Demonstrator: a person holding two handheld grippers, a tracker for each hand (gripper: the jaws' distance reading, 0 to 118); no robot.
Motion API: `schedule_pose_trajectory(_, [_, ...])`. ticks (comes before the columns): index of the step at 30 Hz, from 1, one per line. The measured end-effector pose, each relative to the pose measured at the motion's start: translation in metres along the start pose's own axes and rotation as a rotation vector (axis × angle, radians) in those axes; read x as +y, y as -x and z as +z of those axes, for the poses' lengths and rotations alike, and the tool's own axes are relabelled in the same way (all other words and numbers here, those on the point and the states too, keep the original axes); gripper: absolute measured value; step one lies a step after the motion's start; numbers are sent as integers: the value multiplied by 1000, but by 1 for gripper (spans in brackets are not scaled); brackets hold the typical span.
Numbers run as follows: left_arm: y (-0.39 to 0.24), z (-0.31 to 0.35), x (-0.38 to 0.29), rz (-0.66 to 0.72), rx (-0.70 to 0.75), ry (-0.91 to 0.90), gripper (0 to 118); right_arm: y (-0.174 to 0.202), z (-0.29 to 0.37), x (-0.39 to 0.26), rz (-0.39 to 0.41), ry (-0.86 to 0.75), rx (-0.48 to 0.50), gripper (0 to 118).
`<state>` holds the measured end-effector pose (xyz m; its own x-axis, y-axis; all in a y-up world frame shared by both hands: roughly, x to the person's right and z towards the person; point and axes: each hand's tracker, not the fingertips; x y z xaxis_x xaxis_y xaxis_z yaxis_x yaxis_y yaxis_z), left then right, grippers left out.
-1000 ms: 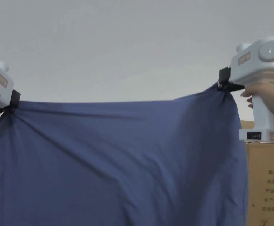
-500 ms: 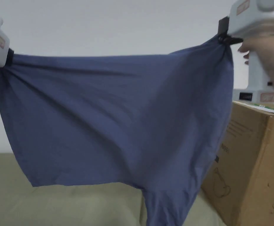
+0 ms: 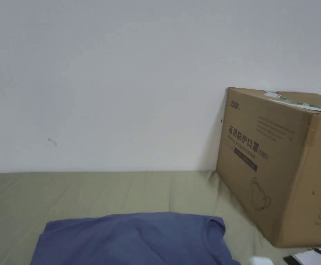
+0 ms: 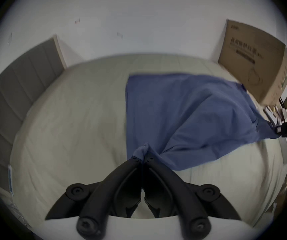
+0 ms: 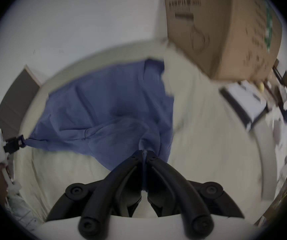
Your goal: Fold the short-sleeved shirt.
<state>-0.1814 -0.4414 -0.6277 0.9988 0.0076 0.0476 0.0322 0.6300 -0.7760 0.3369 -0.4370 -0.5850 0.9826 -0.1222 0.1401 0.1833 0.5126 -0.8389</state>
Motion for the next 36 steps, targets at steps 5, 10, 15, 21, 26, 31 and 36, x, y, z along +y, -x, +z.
schedule_pose_trajectory(5, [20,51,-80,-41,-33,-11,0,-33,49,-96,9,-10,63,4])
schedule_pose_trajectory(10, [42,107,-143,-70,-66,6,0,-71,97,-171,-17,51,89,4])
schedule_pose_trajectory(15, [51,136,-191,-39,-118,7,0,-84,122,-218,-20,38,111,4])
schedule_pose_trajectory(21, [39,140,-207,-81,-86,17,0,-71,121,-223,-29,15,60,5])
schedule_pose_trajectory(26, [41,140,-208,-67,-49,105,92,-62,126,-224,9,23,-16,103])
schedule_pose_trajectory(31, [63,208,-201,188,-181,-51,114,-60,182,-221,-97,-141,117,114])
schedule_pose_trajectory(36, [57,277,-197,309,-282,-243,111,-35,256,-219,-225,-382,272,110])
